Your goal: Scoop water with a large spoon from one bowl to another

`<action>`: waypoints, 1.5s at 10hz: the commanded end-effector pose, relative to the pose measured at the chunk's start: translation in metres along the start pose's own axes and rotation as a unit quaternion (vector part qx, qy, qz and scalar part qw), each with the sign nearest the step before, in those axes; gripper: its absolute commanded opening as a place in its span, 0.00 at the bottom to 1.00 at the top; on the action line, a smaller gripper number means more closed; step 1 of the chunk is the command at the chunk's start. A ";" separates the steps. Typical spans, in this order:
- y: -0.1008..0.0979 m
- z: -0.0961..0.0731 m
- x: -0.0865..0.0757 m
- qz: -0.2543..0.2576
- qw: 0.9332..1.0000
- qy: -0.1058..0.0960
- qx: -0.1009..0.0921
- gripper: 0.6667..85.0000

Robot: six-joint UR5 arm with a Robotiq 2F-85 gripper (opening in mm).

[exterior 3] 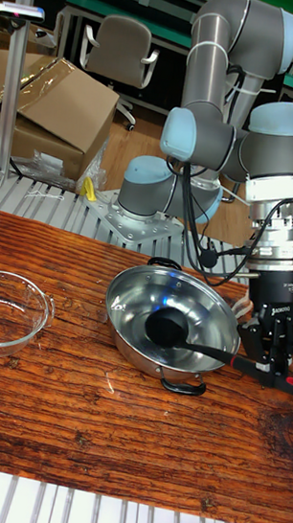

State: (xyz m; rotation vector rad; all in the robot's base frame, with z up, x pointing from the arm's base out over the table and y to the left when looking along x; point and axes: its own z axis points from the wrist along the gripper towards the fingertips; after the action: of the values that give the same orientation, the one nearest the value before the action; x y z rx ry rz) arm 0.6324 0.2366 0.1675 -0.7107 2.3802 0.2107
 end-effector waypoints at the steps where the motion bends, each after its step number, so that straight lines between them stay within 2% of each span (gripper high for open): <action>1: -0.003 0.001 -0.009 0.004 1.000 -0.011 0.006 0.00; 5: 0.000 0.003 -0.006 -0.002 1.000 -0.006 0.000 0.10; 9: 0.001 0.003 0.005 -0.003 1.000 0.013 -0.003 0.18; 15: 0.003 0.003 0.009 -0.015 1.000 0.021 -0.007 0.30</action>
State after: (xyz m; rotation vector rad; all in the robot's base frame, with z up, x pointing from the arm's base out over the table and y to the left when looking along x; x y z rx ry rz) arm 0.6275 0.2368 0.1585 -0.7601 2.4053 0.1931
